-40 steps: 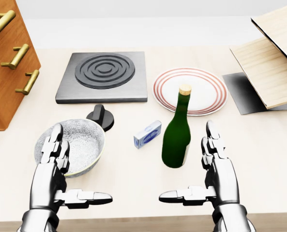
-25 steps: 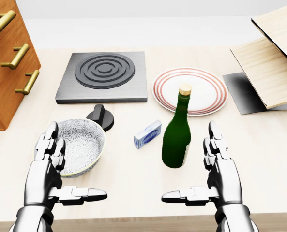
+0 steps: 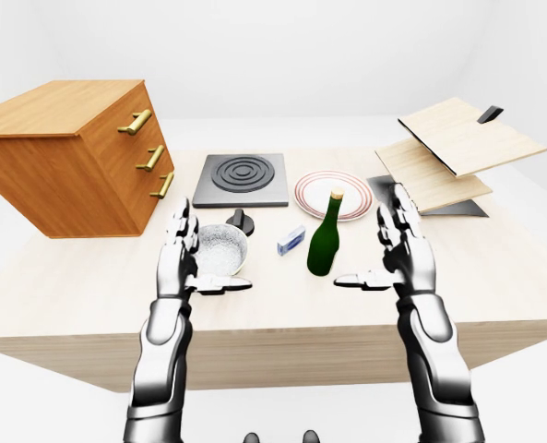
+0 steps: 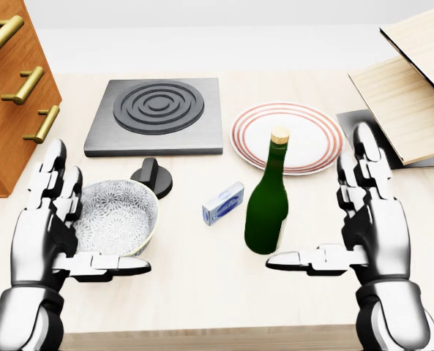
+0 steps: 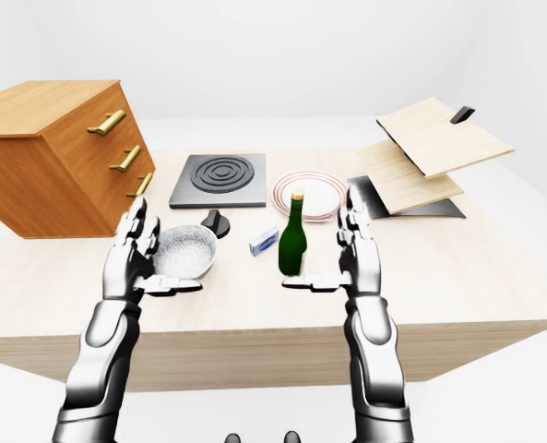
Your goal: Put the bowl on the top of the cabinet.
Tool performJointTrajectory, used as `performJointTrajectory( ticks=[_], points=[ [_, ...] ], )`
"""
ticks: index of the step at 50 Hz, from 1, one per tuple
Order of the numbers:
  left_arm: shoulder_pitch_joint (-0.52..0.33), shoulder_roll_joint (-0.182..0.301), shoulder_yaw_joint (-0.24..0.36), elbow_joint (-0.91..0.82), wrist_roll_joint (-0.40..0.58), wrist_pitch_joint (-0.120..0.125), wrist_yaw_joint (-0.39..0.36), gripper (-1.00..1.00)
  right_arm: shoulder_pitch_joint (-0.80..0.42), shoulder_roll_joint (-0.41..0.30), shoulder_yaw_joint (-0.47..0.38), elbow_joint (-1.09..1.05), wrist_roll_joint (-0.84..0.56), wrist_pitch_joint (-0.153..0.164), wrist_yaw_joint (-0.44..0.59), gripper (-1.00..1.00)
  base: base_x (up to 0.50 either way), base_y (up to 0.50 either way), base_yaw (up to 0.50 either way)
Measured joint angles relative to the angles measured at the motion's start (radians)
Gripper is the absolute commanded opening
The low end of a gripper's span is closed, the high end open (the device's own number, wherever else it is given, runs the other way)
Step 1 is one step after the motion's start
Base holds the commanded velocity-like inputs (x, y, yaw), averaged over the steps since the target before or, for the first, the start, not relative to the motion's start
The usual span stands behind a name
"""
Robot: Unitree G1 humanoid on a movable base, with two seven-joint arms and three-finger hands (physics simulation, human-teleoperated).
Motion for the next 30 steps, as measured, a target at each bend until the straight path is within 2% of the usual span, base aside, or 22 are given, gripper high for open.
performJointTrajectory(
  ticks=[12,30],
  points=[
    [-0.039,0.008,0.015,-0.188,-0.042,0.0,0.012,1.0,0.004,-0.012,-0.047,-0.178,0.053,0.0,0.029,1.0,0.0,0.0,0.0],
    [-0.08,0.02,0.026,-0.265,-0.074,0.0,0.014,1.0,0.0,-0.01,-0.04,-0.267,0.07,0.0,0.028,1.0,0.0,0.49,0.0]
  ],
)
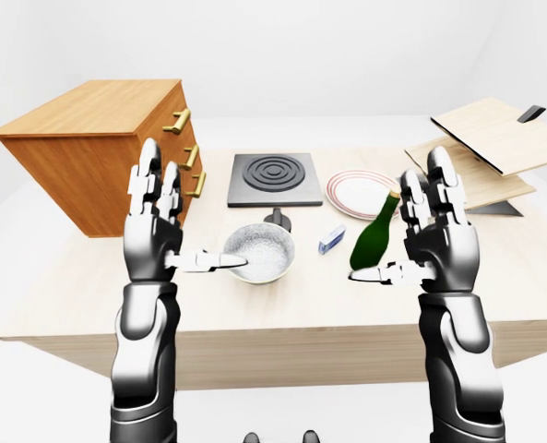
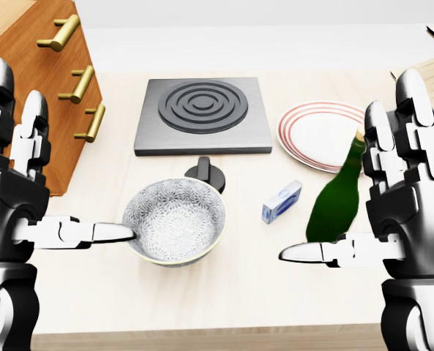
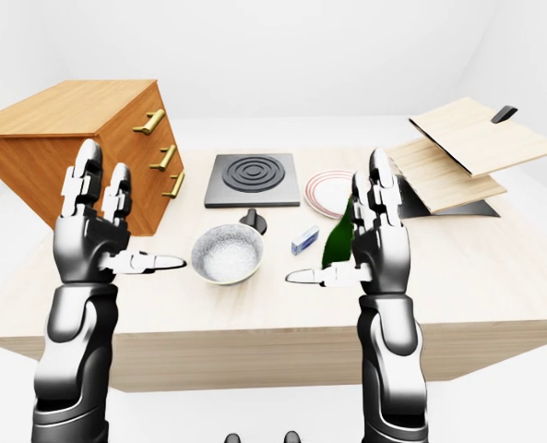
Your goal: Put the bowl on the top of the cabinet.
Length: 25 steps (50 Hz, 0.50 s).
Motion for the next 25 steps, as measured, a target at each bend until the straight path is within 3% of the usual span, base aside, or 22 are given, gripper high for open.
performJointTrajectory(
  ticks=[25],
  points=[
    [-0.03,0.015,0.012,-0.039,-0.017,0.0,0.006,1.0,-0.014,0.008,0.022,-0.027,-0.008,0.0,-0.011,1.0,0.01,0.47,0.0]
  ],
)
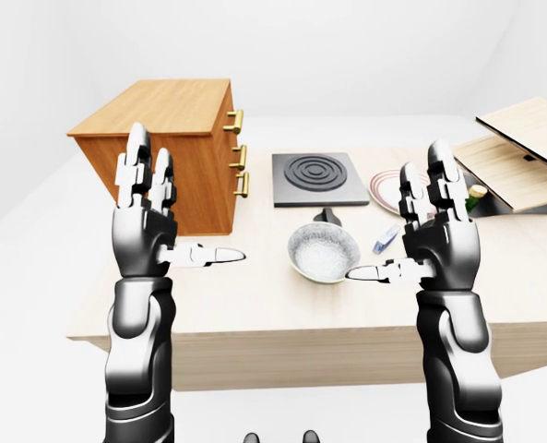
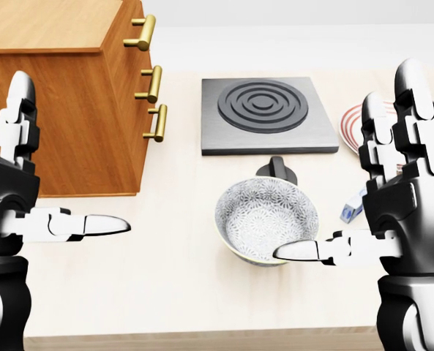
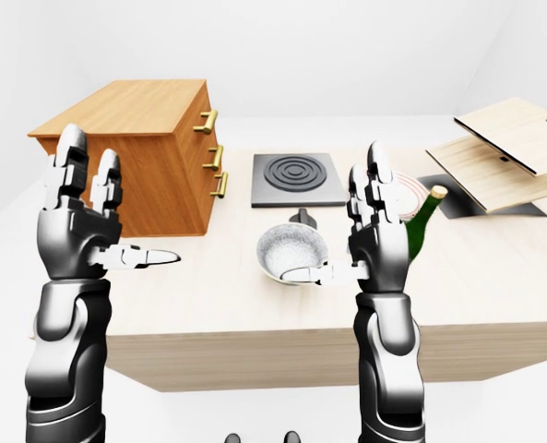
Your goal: Put the bowl on the top of the cabinet.
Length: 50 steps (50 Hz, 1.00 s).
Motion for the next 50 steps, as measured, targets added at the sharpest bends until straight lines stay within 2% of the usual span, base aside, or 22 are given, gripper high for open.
performJointTrajectory(
  ticks=[17,34,41,50],
  points=[
    [0.0,-0.003,-0.005,-0.012,0.001,0.0,0.005,1.0,0.003,-0.002,-0.005,-0.006,0.006,0.0,0.003,1.0,0.25,0.3,0.0],
    [0.0,-0.005,-0.008,-0.015,0.005,0.0,0.009,1.0,0.002,-0.003,-0.008,0.001,0.008,0.0,0.003,1.0,0.0,0.0,0.0],
    [0.001,-0.007,-0.01,-0.017,0.006,0.0,0.01,1.0,0.007,-0.004,-0.006,0.002,0.003,0.0,0.011,1.0,0.4,0.06,0.0],
    [-0.002,-0.005,-0.007,-0.015,0.005,0.0,0.009,1.0,0.01,-0.003,-0.001,0.006,-0.009,0.0,0.015,1.0,0.0,0.0,0.0]
  ],
)
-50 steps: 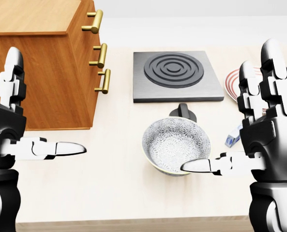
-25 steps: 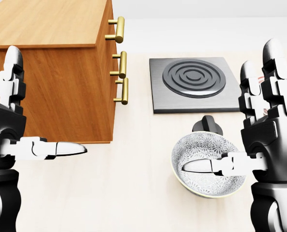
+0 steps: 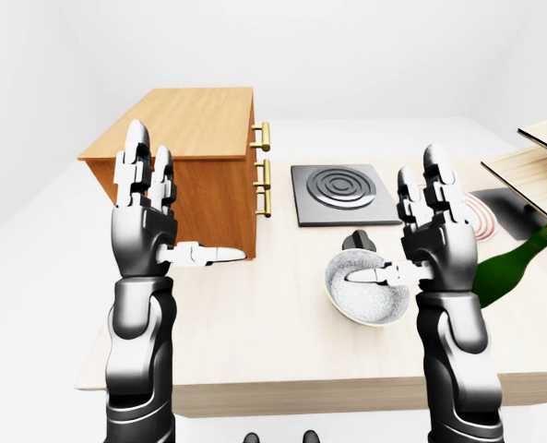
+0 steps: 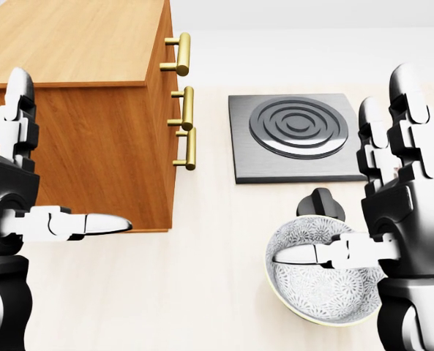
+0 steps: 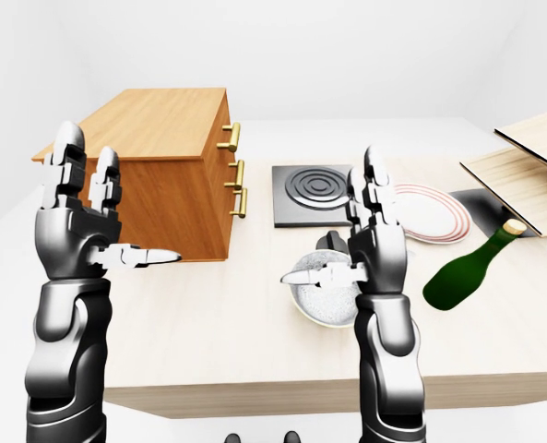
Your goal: Put the bowl on the top of the cabinet.
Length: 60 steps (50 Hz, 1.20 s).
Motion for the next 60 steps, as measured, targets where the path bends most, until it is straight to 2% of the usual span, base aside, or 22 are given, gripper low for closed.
performJointTrajectory(
  ticks=[8,21,27,40,54,60],
  points=[
    [0.0,0.002,0.002,-0.003,0.0,0.0,0.0,1.0,0.02,-0.011,0.011,0.014,-0.074,0.0,0.019,1.0,0.0,0.0,0.0],
    [0.002,0.0,0.0,-0.011,0.004,0.0,0.002,1.0,0.118,-0.031,0.0,0.003,-0.365,0.0,0.15,1.0,0.0,0.0,0.0],
    [0.002,-0.001,-0.001,-0.018,0.005,0.0,0.004,1.0,0.188,-0.028,-0.012,-0.002,-0.506,-0.034,0.23,1.0,0.0,0.0,0.0],
    [0.006,-0.003,-0.002,-0.028,0.005,0.0,0.006,1.0,0.279,-0.013,-0.044,0.041,-0.75,-0.175,0.327,1.0,0.0,0.0,0.0],
    [0.005,-0.003,-0.002,-0.027,0.002,0.0,0.008,1.0,0.293,-0.017,-0.042,0.133,-0.946,-0.175,0.315,1.0,0.0,0.0,0.0],
    [0.003,-0.003,-0.002,-0.029,0.001,0.0,0.009,1.0,0.263,-0.013,-0.004,0.167,-1.037,-0.175,0.309,1.0,0.0,0.0,0.0]
  ],
)
